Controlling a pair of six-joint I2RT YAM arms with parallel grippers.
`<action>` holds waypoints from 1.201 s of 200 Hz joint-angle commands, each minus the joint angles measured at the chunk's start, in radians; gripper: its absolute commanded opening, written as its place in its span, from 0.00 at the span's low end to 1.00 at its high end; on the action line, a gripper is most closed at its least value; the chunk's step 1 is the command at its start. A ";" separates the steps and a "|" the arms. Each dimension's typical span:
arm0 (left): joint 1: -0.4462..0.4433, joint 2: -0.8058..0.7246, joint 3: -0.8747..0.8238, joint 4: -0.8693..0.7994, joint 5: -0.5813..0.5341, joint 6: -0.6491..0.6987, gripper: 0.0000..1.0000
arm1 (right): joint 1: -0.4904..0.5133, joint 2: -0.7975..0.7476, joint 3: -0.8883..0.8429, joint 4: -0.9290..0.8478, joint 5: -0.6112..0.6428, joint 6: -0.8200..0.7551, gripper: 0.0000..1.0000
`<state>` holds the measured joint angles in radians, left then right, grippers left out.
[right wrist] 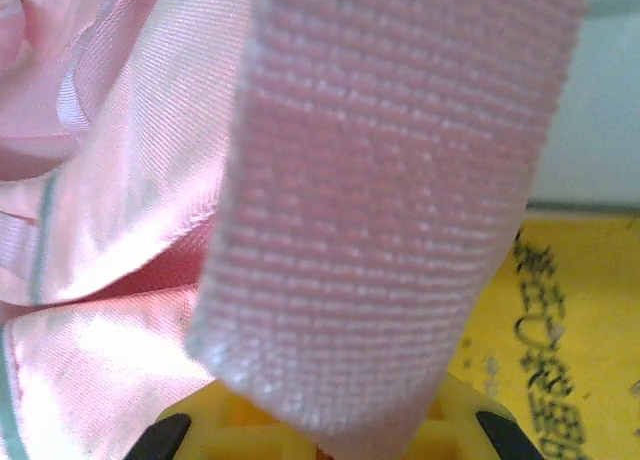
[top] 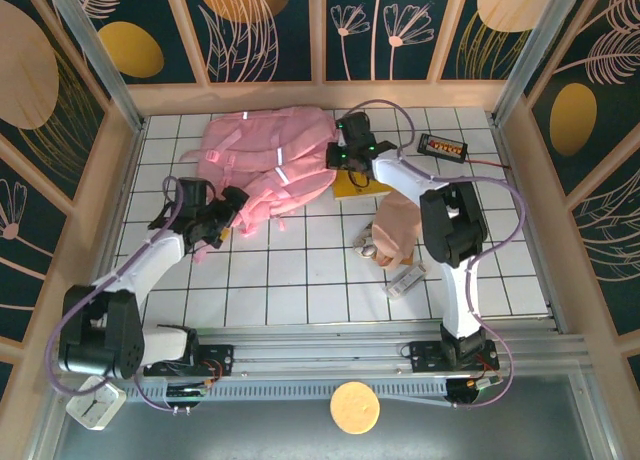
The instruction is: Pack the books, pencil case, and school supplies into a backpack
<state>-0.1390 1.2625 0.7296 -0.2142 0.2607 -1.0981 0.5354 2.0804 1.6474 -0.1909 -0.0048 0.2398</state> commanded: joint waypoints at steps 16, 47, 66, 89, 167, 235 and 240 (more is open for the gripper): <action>0.022 -0.113 0.016 -0.113 0.005 0.036 0.99 | 0.154 -0.174 -0.089 0.769 0.306 -0.747 0.00; 0.038 -0.215 0.024 -0.171 -0.010 0.030 0.99 | 0.220 -0.049 0.188 0.844 0.281 -1.128 0.00; 0.056 -0.272 0.024 -0.203 -0.018 0.023 0.99 | 0.260 -0.014 0.269 0.851 0.178 -1.326 0.00; 0.082 -0.337 -0.003 -0.220 -0.016 0.006 0.99 | 0.290 -0.011 0.327 0.826 0.108 -1.370 0.00; 0.146 -0.526 -0.052 -0.260 0.008 -0.071 0.99 | 0.311 -0.320 -0.147 0.814 -0.011 -1.435 0.00; 0.146 -0.721 0.140 -0.052 0.141 -0.269 0.99 | 0.416 -0.453 -0.401 0.788 0.016 -1.426 0.00; 0.146 -0.723 0.143 -0.018 0.162 -0.285 0.99 | 0.422 -0.448 -0.404 0.786 0.017 -1.424 0.00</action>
<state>0.0013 0.5533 0.8272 -0.3817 0.3161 -1.2762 0.9234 1.6539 1.2736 0.5526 -0.0116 -1.1736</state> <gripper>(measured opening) 0.988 0.132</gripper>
